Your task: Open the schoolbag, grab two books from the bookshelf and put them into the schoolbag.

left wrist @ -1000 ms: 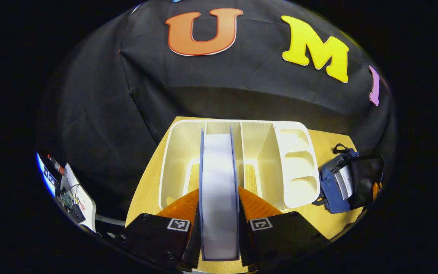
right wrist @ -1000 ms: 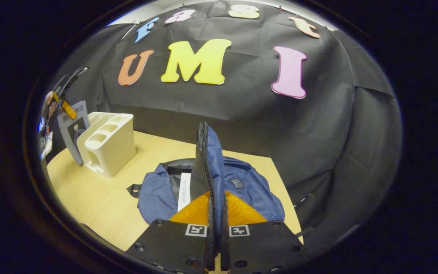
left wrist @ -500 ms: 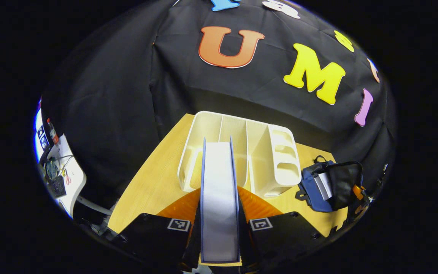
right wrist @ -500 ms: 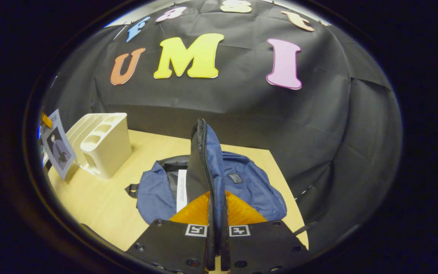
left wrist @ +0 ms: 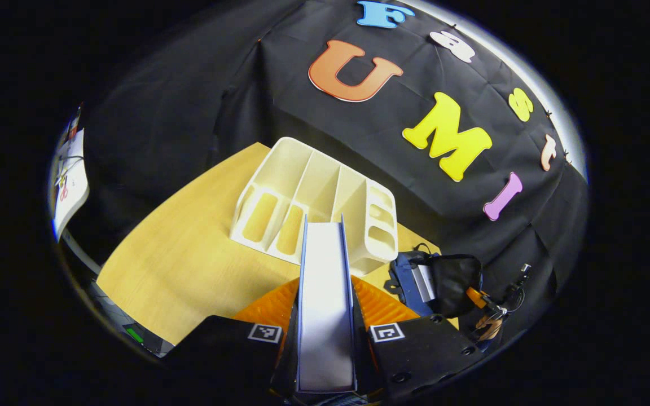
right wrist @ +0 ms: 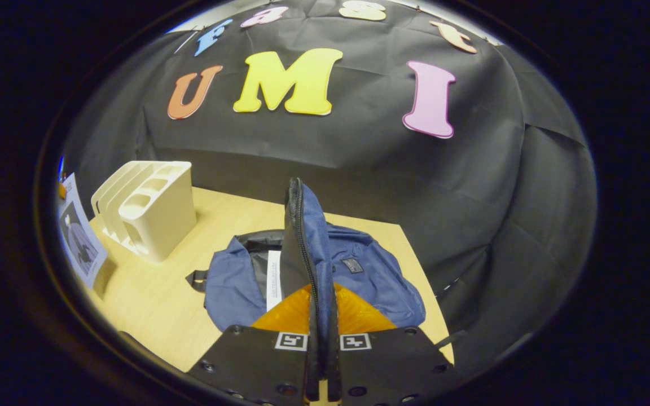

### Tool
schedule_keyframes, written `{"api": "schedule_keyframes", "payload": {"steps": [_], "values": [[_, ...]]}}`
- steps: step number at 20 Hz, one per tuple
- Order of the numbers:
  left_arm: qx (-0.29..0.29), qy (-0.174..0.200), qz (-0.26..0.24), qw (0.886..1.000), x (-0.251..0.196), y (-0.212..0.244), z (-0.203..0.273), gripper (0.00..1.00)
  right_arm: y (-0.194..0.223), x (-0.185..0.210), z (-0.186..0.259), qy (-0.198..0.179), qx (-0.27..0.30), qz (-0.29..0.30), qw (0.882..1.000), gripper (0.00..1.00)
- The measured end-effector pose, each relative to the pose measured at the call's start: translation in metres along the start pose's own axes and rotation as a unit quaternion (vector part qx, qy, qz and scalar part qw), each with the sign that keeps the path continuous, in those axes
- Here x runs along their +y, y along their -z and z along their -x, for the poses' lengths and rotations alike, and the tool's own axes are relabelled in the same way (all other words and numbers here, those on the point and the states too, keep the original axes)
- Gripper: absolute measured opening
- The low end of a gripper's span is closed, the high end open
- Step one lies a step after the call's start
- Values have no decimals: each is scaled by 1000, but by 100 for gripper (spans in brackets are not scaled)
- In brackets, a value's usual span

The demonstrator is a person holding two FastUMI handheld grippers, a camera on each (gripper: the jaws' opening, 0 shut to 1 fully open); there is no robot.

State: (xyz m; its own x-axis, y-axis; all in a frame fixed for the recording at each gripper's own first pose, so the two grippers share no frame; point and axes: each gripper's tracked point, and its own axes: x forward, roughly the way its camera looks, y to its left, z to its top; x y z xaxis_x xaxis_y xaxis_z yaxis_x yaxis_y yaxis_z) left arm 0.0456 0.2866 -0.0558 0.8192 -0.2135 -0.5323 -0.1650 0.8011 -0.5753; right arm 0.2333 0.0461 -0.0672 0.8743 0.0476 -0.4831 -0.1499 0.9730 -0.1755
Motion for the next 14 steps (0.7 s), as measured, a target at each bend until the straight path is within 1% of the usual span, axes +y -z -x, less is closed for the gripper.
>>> {"api": "schedule_keyframes", "payload": {"steps": [1, 2, 5, 8, 9, 10, 13, 14], "values": [[0, 5, 3, 1000, -4, 3, -4, 43, -1, 2, -1, -1, 2, 3, 1000, 6], [2, 10, 4, 1000, -10, 6, -7, 43, -2, 4, -2, -2, 4, 6, 1000, 6], [5, 52, 11, 999, -40, 16, -21, 43, -6, 10, -3, -7, 4, 16, 1000, 6], [23, 89, 29, 995, -68, 34, -45, 43, -8, 11, -6, -6, 6, 29, 1000, 6], [28, 96, 37, 994, -76, 40, -54, 43, -10, 13, -7, -8, 6, 32, 999, 3], [32, 104, 45, 993, -85, 45, -64, 43, -13, 15, -8, -11, 3, 34, 999, 6], [42, 133, 72, 988, -116, 56, -89, 43, -19, 17, -6, -18, -2, 41, 999, 6], [43, 143, 80, 985, -128, 57, -96, 43, -21, 16, -6, -19, -6, 43, 999, 3]]}}
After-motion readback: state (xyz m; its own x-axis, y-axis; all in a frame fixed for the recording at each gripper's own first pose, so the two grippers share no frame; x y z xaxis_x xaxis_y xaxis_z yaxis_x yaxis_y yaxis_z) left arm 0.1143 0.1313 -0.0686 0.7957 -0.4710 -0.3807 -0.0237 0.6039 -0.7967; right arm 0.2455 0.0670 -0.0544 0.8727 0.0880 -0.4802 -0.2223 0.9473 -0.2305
